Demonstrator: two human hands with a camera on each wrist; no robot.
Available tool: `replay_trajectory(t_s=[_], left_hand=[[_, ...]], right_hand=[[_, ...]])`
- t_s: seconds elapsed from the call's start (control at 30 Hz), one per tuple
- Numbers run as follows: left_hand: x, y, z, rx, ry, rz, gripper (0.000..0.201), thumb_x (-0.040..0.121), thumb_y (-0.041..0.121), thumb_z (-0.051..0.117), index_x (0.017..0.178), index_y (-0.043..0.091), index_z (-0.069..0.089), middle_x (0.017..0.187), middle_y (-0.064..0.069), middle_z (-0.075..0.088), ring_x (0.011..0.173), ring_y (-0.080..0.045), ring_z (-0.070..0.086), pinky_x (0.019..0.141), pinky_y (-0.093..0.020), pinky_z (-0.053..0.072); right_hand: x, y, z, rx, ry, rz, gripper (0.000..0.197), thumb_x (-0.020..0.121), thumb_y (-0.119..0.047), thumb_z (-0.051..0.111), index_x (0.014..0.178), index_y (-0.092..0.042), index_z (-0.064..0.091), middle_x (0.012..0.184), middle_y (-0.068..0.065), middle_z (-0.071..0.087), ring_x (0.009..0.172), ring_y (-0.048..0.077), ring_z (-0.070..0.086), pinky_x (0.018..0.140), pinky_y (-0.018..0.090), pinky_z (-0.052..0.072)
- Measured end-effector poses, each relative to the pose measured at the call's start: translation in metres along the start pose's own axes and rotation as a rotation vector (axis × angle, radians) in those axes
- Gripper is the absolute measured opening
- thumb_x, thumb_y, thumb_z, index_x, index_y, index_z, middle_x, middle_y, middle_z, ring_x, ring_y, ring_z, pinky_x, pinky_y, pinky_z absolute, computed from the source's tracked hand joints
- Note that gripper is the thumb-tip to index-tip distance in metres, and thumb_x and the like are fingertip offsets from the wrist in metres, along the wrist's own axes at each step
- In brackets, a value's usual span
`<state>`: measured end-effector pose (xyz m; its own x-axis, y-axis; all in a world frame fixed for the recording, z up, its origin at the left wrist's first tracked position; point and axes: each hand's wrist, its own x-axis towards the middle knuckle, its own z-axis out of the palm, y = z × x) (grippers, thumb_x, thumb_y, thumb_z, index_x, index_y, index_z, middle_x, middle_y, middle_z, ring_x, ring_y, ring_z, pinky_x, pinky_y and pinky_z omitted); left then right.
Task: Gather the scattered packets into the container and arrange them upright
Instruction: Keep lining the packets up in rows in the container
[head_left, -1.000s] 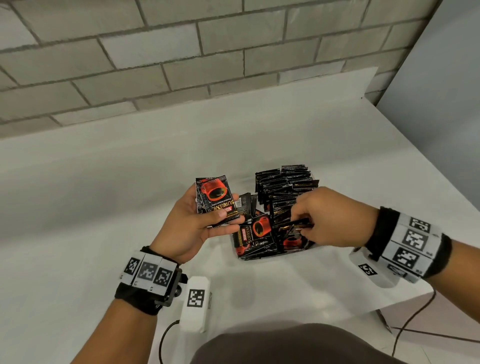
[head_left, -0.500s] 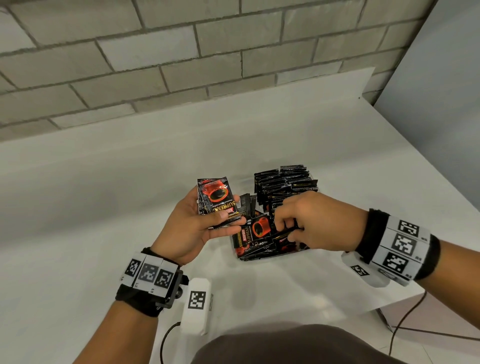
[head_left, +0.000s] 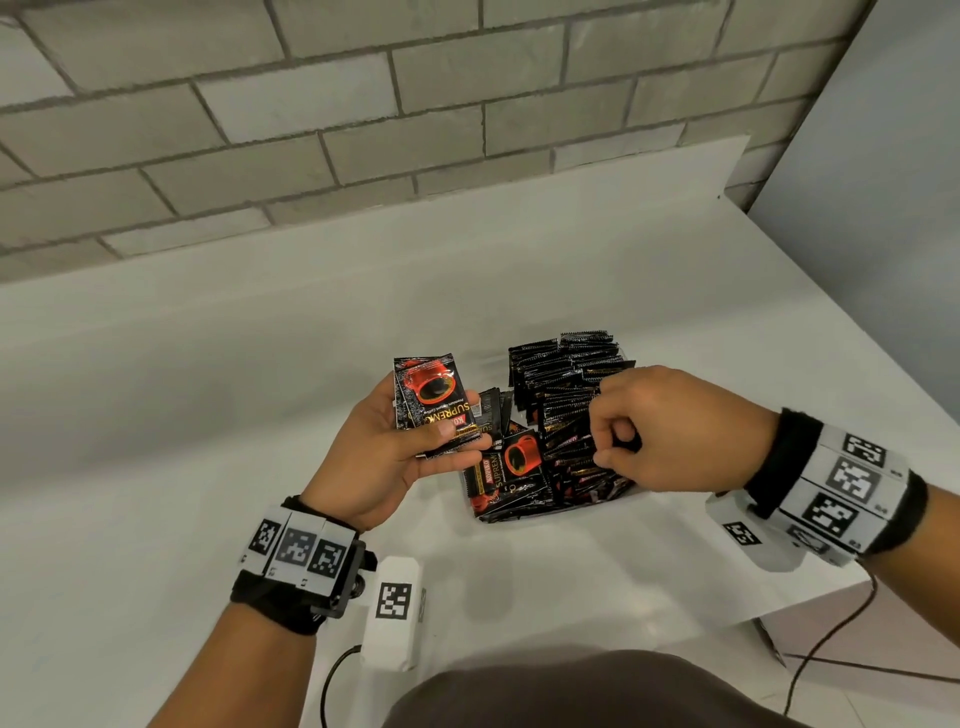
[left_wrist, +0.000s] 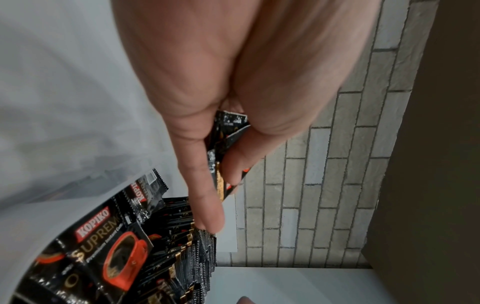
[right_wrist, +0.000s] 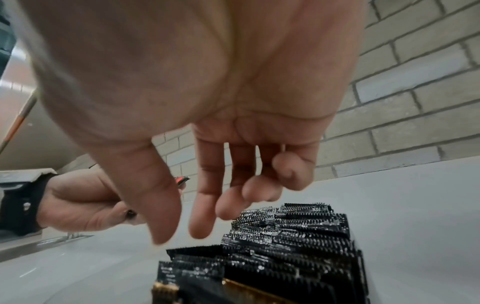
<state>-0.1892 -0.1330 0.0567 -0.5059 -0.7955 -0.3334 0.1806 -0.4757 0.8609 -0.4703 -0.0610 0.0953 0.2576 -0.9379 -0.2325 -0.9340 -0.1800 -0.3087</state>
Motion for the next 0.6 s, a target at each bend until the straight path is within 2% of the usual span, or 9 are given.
replay_trajectory(t_s=[0.1, 0.17, 0.33, 0.43, 0.6], left_hand=[[0.001, 0.0, 0.0, -0.005, 0.006, 0.003, 0.058, 0.082, -0.006, 0.064, 0.138, 0.006, 0.05, 0.126, -0.02, 0.07, 0.102, -0.05, 0.071, 0.078, -0.044, 0.063], [0.001, -0.001, 0.001, -0.007, 0.006, 0.001, 0.058, 0.083, -0.006, 0.064, 0.138, 0.006, 0.05, 0.126, -0.02, 0.07, 0.102, -0.05, 0.071, 0.078, -0.044, 0.063], [0.001, -0.001, 0.002, -0.009, 0.008, -0.002, 0.059, 0.083, -0.007, 0.064, 0.139, 0.007, 0.05, 0.126, -0.02, 0.07, 0.102, -0.051, 0.071, 0.077, -0.043, 0.063], [0.001, -0.001, 0.002, -0.008, 0.006, -0.002, 0.06, 0.082, -0.007, 0.064, 0.139, 0.007, 0.05, 0.127, -0.021, 0.07, 0.102, -0.051, 0.071, 0.077, -0.043, 0.063], [0.001, 0.0, 0.003, -0.01, 0.003, -0.001, 0.06, 0.082, -0.007, 0.064, 0.138, 0.007, 0.05, 0.126, -0.021, 0.07, 0.102, -0.051, 0.071, 0.076, -0.042, 0.064]], right_hand=[[-0.007, 0.003, 0.006, -0.091, -0.013, 0.056, 0.014, 0.081, -0.043, 0.066, 0.08, -0.031, 0.06, 0.08, -0.017, 0.05, 0.077, 0.004, 0.049, 0.069, 0.023, 0.044], [-0.011, 0.007, 0.01, -0.13, -0.022, 0.092, 0.006, 0.081, -0.037, 0.06, 0.081, -0.031, 0.061, 0.08, -0.017, 0.049, 0.08, 0.005, 0.05, 0.07, 0.027, 0.049], [-0.017, 0.01, 0.005, -0.142, -0.056, 0.131, 0.01, 0.079, -0.033, 0.057, 0.079, -0.035, 0.067, 0.082, -0.017, 0.054, 0.084, 0.004, 0.054, 0.069, 0.031, 0.052], [-0.016, 0.01, 0.006, -0.134, -0.059, 0.121, 0.012, 0.08, -0.032, 0.058, 0.075, -0.036, 0.069, 0.081, -0.016, 0.055, 0.081, 0.005, 0.055, 0.067, 0.032, 0.052], [-0.013, 0.014, 0.007, -0.155, -0.094, 0.125, 0.013, 0.082, -0.034, 0.058, 0.078, -0.035, 0.07, 0.081, -0.017, 0.058, 0.081, 0.004, 0.057, 0.069, 0.03, 0.053]])
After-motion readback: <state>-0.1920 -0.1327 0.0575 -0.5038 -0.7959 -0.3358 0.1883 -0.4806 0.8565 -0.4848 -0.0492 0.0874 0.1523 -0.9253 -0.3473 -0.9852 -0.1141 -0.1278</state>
